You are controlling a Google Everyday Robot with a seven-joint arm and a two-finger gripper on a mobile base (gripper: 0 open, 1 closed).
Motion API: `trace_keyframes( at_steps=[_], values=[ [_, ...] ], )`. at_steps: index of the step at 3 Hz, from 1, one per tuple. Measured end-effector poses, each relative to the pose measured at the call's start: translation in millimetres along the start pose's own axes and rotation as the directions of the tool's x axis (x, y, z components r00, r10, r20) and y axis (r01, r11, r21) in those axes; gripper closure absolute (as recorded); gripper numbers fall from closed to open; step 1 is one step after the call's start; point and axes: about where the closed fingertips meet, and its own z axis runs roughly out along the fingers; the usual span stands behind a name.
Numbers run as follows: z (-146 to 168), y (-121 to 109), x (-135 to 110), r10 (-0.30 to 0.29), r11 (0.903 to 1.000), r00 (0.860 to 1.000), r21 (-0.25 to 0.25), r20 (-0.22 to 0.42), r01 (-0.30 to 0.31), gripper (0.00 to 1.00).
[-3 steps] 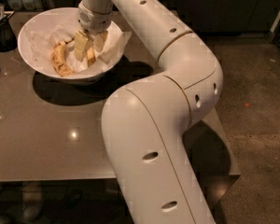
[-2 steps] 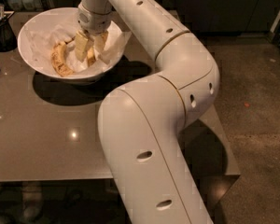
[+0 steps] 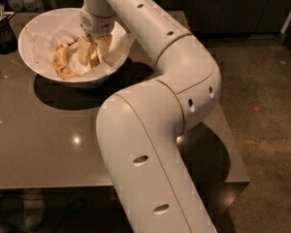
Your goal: Pick banana from white bowl
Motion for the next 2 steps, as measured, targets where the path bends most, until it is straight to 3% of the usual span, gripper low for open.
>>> trace_keyframes(
  at_steps=[2],
  values=[
    [14.7,-1.6,-2.8,-0.005,0.9999,1.0,-0.014,-0.016,0.004,0.42]
  ],
)
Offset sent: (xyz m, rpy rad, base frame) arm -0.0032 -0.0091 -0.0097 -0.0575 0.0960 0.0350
